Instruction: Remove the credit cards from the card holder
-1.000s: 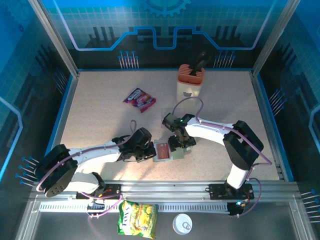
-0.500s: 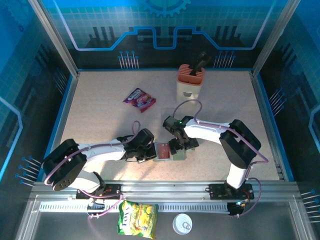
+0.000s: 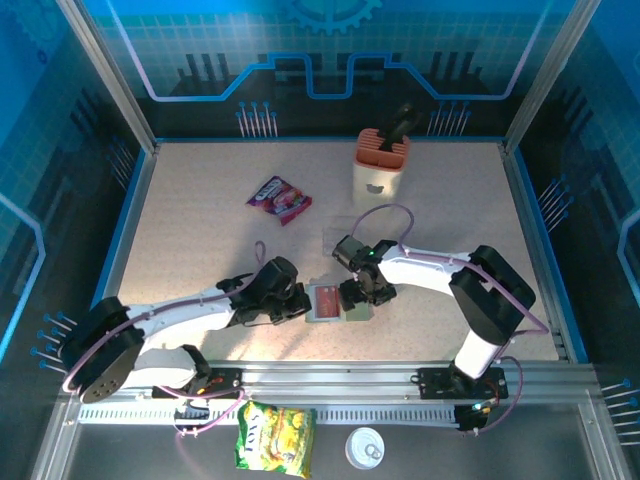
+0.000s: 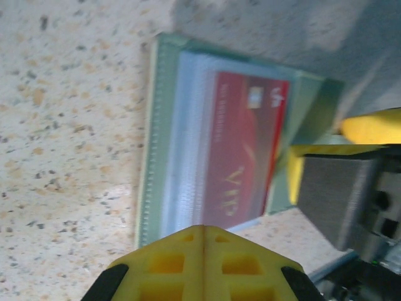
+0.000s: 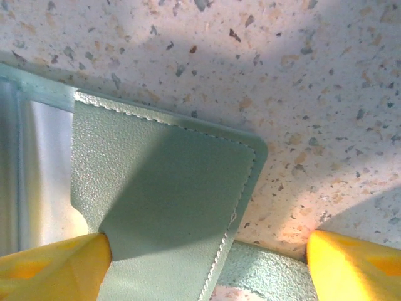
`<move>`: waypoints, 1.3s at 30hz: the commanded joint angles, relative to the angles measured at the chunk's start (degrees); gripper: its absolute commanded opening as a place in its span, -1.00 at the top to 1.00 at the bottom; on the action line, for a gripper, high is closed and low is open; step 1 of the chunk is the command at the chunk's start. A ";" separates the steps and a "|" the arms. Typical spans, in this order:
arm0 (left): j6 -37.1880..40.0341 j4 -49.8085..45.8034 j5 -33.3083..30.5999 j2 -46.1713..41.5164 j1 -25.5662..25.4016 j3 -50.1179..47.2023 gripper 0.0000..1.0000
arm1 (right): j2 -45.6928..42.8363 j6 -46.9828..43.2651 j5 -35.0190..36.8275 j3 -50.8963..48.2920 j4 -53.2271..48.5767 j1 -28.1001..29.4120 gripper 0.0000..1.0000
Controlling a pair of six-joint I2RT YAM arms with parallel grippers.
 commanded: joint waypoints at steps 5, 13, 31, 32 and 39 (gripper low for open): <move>4.16 -2.27 2.47 1.19 0.90 6.15 0.99 | -6.93 -1.33 -2.84 1.28 -0.33 -0.01 -0.66; 4.23 2.98 4.83 8.43 0.75 8.75 1.00 | -12.89 0.72 -12.28 3.27 1.24 -1.09 -0.61; 3.33 5.34 4.14 12.02 2.32 3.16 1.00 | -10.12 8.56 -31.83 -8.22 21.02 -6.36 -0.14; 3.40 5.29 3.81 11.82 2.41 2.86 1.00 | -9.73 8.56 -32.11 -8.22 21.21 -6.45 -0.09; 4.96 2.16 2.24 11.78 2.60 3.58 1.00 | -6.88 9.26 -34.21 -8.55 24.54 -6.54 0.20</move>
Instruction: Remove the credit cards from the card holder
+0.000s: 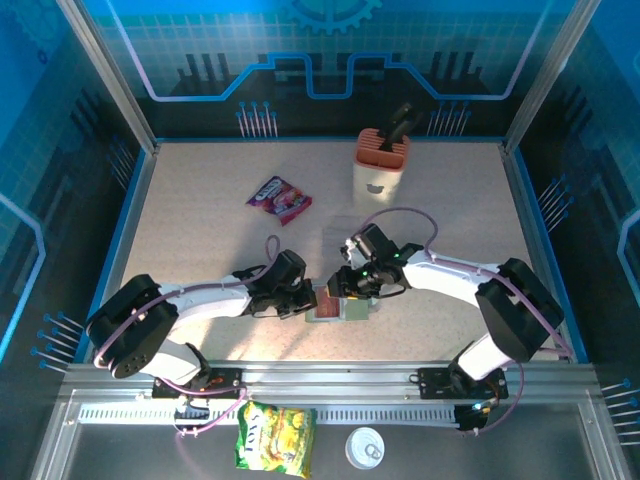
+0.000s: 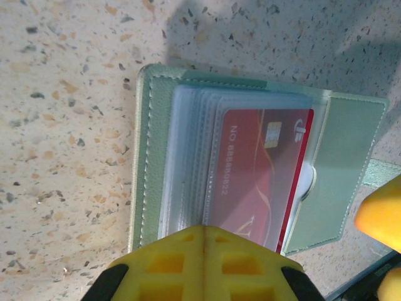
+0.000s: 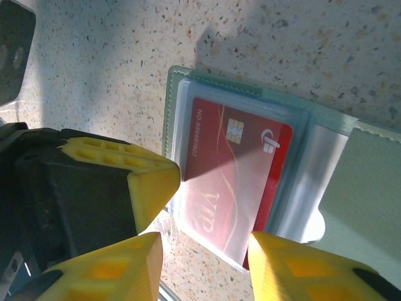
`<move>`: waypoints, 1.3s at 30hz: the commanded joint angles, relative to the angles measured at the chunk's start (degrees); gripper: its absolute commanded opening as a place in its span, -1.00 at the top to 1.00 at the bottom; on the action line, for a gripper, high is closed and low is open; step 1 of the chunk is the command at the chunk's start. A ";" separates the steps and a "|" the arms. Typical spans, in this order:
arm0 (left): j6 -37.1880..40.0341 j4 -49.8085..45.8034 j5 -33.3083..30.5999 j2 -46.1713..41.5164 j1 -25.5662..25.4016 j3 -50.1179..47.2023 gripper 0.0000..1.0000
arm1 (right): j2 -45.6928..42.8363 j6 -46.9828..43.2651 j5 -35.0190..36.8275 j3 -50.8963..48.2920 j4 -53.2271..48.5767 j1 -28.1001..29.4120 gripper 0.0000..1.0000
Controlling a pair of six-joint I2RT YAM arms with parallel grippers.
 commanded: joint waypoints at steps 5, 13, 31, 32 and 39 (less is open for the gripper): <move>1.08 -1.82 -1.30 0.56 0.51 -0.30 1.00 | 3.25 0.67 -2.66 0.24 3.20 -0.54 0.27; 1.08 0.52 -0.60 -2.88 0.59 0.65 1.00 | 4.96 -0.22 -2.43 -0.35 3.24 -0.65 0.33; 2.09 -1.84 1.63 2.52 0.88 3.69 1.00 | 4.77 0.37 -4.02 -2.16 5.27 -1.25 0.46; 2.29 -2.74 1.13 2.42 0.96 3.73 1.00 | 4.87 0.37 -4.06 -2.20 5.27 -1.25 0.46; 2.50 -2.82 1.33 3.28 1.02 3.03 1.00 | 5.59 0.28 -4.32 -1.95 5.51 -1.28 0.48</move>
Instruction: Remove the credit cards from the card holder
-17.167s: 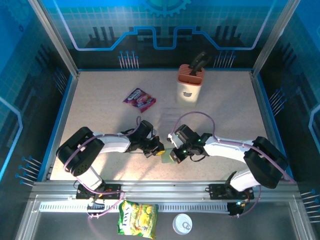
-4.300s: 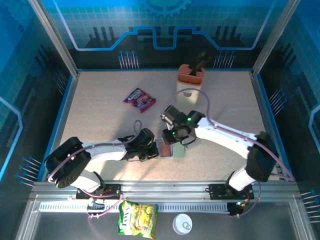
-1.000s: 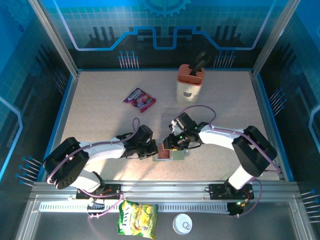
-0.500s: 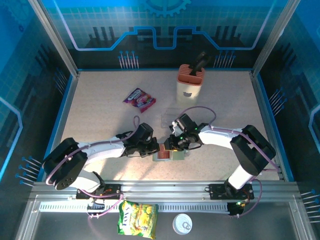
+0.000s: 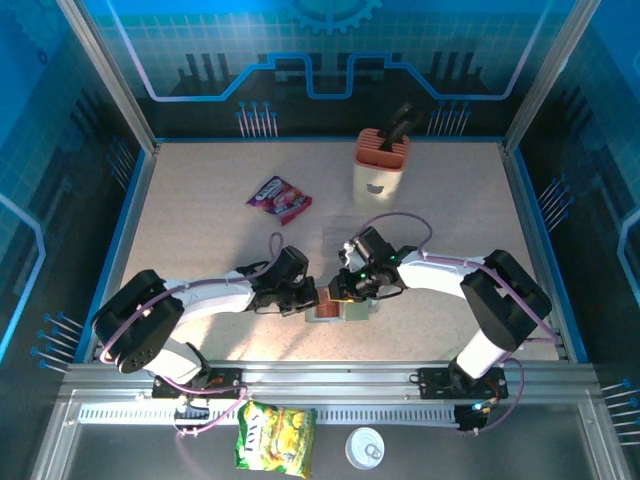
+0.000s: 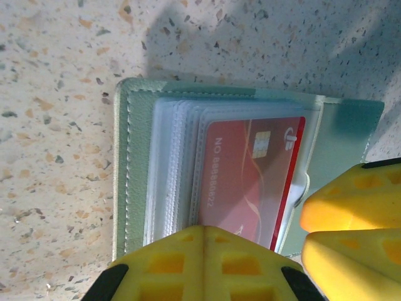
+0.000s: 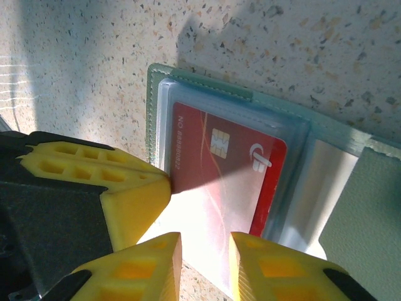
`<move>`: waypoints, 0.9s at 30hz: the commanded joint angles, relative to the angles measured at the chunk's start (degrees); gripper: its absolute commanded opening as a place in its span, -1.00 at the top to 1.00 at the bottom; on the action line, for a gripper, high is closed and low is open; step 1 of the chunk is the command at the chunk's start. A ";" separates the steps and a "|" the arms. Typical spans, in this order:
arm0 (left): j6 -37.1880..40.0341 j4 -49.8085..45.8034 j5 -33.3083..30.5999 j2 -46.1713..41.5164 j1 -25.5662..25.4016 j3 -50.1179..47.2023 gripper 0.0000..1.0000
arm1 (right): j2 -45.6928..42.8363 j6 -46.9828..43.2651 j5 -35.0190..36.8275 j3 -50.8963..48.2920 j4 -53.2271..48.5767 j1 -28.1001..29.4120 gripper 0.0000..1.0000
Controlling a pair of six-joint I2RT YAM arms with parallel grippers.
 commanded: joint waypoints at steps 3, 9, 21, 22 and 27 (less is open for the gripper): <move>1.07 -1.99 -0.19 1.00 0.35 0.38 1.00 | 1.66 0.21 -1.43 -0.95 0.72 -0.65 0.51; 0.76 -1.84 -0.36 0.85 0.37 0.16 1.00 | 2.45 -0.11 -1.06 -1.53 0.96 -0.87 0.53; 0.56 -1.82 -0.20 0.74 0.30 -0.14 1.00 | 2.75 -1.27 2.27 -2.16 -1.55 -1.12 0.53; 0.55 -1.93 -0.30 0.76 0.34 -0.10 1.00 | 2.52 -1.43 2.56 -2.14 -1.92 -1.11 0.53; 0.49 -1.99 -0.14 1.15 0.32 0.03 1.00 | 1.02 -1.94 3.25 -1.88 -3.18 -1.28 0.53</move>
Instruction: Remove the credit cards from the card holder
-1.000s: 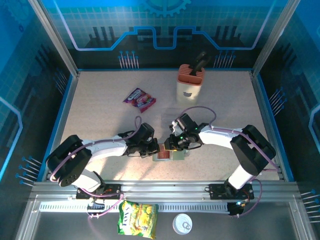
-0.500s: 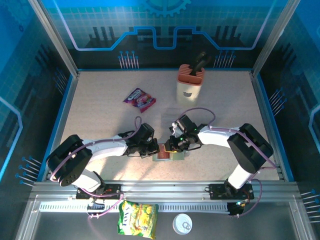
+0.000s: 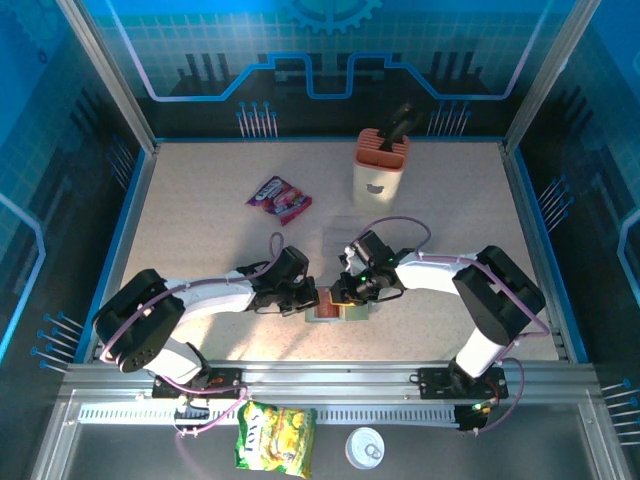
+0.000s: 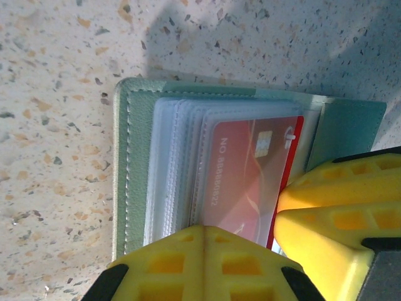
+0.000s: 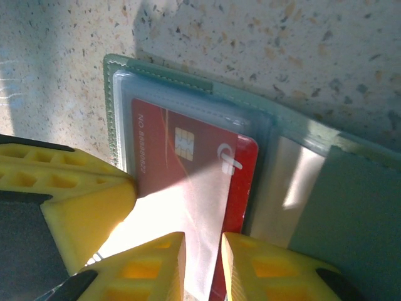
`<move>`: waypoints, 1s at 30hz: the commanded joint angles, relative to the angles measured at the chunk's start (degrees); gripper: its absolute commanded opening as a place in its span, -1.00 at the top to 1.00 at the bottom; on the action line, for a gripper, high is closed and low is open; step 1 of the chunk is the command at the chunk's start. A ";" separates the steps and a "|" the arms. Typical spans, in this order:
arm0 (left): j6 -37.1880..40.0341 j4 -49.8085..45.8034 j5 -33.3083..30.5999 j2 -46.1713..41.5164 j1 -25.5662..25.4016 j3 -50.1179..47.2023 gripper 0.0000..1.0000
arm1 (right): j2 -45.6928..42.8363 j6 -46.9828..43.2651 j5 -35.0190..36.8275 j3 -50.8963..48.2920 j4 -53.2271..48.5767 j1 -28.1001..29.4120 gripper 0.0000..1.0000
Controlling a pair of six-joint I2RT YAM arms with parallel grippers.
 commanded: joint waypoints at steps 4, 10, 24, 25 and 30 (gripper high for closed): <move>0.11 -1.31 0.32 1.07 0.35 -0.08 1.00 | -2.18 -1.46 2.82 -0.41 -4.83 -0.91 0.53; 0.31 -2.16 -0.37 0.47 0.37 0.03 1.00 | -3.21 -1.55 2.95 -0.10 -5.57 -0.95 0.53; 2.70 -2.98 2.41 -0.60 0.18 5.20 1.00 | -8.77 -0.61 0.19 -1.32 -4.49 -2.37 0.46; 2.79 -2.92 2.65 -0.10 0.12 5.60 1.00 | -9.13 -0.42 -0.02 -1.70 -4.18 -2.73 0.45; 3.54 -3.65 1.87 2.06 -0.57 6.60 1.00 | -10.12 0.15 -2.60 -3.42 -2.71 -4.22 0.31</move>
